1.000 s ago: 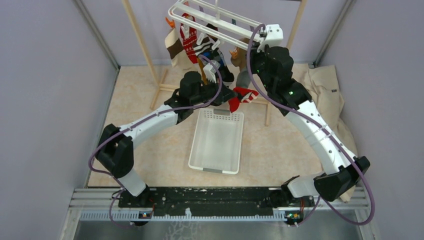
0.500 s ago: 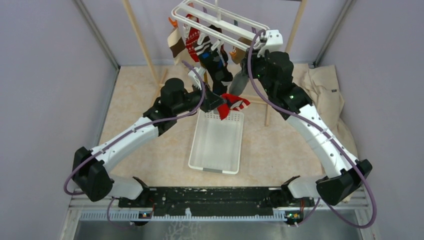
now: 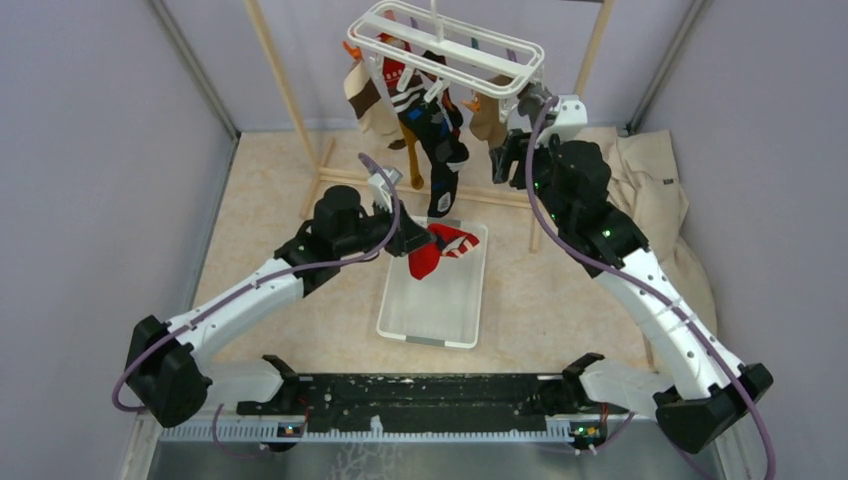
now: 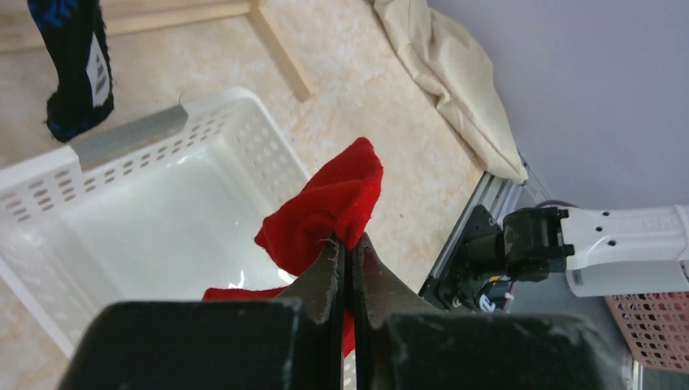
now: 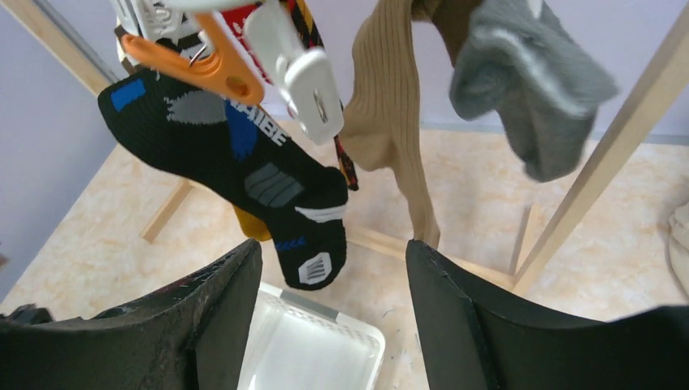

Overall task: Remove the socks clipped to the hanger
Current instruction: Remove the sock from the hanger, then place the sock in the bin.

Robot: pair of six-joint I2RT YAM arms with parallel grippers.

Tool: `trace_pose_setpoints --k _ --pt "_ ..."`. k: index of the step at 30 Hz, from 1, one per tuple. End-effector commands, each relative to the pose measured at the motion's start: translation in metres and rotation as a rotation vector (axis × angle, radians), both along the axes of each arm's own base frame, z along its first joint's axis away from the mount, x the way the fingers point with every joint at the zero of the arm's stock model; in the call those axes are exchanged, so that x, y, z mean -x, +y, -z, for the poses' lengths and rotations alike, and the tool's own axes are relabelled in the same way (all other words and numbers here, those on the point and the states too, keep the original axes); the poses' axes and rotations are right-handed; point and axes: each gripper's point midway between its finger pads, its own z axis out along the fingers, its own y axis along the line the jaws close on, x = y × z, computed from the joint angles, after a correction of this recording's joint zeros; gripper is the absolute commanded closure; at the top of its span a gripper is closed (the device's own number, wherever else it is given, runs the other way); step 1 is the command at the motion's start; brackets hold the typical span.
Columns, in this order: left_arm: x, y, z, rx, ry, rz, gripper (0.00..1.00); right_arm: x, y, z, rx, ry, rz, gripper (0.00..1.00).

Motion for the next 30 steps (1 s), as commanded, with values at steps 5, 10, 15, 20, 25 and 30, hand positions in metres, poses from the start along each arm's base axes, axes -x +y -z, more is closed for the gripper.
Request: trace_pose_setpoints --k 5,10,15,20,25,30 --pt "0.009 0.003 0.036 -0.032 0.057 0.01 0.96 0.034 -0.008 0.008 -0.095 0.001 -0.023 0.34" --pt "0.007 0.002 0.066 -0.068 0.102 0.001 0.96 0.045 -0.012 0.035 -0.1 0.048 -0.023 0.34" --pt "0.007 0.0 0.091 -0.078 0.139 0.0 0.95 0.052 -0.017 0.056 -0.088 0.085 -0.017 0.34" --pt "0.006 -0.001 0.116 -0.111 0.184 -0.004 0.75 0.056 -0.022 0.068 -0.077 0.101 -0.003 0.33" --pt "0.003 -0.002 0.129 -0.131 0.211 -0.011 0.55 0.057 -0.025 0.076 -0.064 0.113 0.009 0.33" --pt "0.003 -0.004 0.124 -0.13 0.212 -0.006 0.38 0.056 -0.026 0.08 -0.052 0.118 0.014 0.33"
